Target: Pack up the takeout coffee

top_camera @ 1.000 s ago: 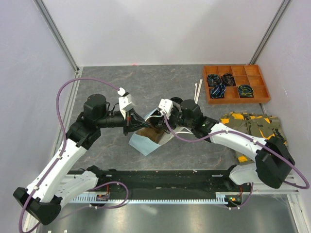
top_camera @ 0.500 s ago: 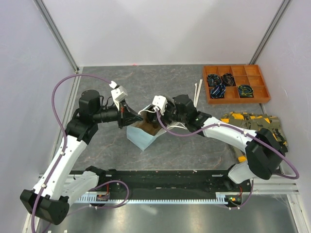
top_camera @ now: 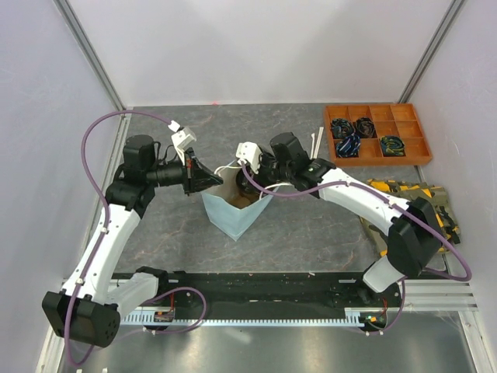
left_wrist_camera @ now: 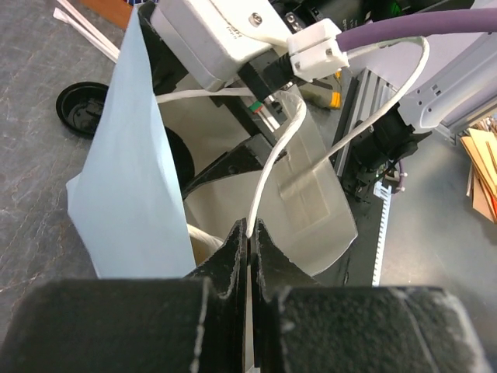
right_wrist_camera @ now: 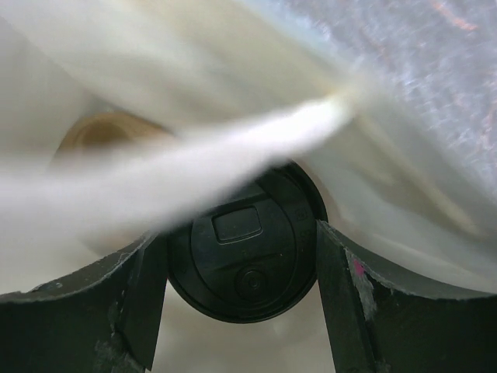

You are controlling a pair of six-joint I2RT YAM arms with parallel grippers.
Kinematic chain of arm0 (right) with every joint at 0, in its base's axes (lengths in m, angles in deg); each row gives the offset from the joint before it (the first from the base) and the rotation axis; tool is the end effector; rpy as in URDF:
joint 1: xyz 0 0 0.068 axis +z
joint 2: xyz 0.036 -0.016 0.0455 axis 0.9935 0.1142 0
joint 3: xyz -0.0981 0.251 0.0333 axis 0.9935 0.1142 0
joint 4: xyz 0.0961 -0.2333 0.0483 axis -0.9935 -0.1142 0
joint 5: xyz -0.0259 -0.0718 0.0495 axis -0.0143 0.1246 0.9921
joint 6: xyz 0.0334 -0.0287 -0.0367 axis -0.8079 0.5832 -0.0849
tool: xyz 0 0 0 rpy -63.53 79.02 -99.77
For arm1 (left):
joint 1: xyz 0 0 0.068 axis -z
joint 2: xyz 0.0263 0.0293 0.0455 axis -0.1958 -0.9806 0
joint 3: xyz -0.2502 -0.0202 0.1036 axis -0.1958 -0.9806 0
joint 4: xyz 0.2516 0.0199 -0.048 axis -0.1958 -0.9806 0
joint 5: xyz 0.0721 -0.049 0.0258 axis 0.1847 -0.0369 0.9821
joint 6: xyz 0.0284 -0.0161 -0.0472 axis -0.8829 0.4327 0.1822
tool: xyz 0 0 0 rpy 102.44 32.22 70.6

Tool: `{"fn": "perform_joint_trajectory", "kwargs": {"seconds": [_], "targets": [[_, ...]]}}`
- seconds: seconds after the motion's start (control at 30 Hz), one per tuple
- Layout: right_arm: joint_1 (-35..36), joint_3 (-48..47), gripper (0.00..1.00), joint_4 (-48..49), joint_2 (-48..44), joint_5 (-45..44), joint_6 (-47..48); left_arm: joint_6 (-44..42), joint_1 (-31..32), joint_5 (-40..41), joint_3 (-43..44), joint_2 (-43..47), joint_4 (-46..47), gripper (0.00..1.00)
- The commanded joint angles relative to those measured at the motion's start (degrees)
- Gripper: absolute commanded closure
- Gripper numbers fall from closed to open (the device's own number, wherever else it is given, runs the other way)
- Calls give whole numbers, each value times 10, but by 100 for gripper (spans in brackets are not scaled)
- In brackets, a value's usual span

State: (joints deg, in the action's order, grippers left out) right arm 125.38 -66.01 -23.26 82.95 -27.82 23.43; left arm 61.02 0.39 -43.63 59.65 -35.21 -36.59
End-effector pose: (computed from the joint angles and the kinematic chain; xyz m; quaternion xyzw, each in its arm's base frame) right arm 0.2598 0.2518 0.2906 -0.5626 0.6633 0.2055 0.4486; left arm 0.1999 -0.0767 0.3568 0.3344 0.7008 -0.4567 0.4341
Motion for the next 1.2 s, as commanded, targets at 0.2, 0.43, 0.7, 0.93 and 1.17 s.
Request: {"fn": "perform_joint_trajectory", "kwargs": {"seconds": [0.2,0.43,0.7,0.93,1.17], "targets": [[-20,-43,72,-112,24,47,67,21,-12,-10,23,-15,7,98],[-22,-78,74,-151,62,24,101,24,-12,-8,22,-22,10,98],[-26,-95,72,-190,87,29,118,29,-12,-10,24,-34,18,98],[-37,-113,66,-222,103,54,130,17,-11,-20,24,-34,19,98],[-40,-126,38,-217,103,54,123,1,-7,-32,24,-34,19,98]]}}
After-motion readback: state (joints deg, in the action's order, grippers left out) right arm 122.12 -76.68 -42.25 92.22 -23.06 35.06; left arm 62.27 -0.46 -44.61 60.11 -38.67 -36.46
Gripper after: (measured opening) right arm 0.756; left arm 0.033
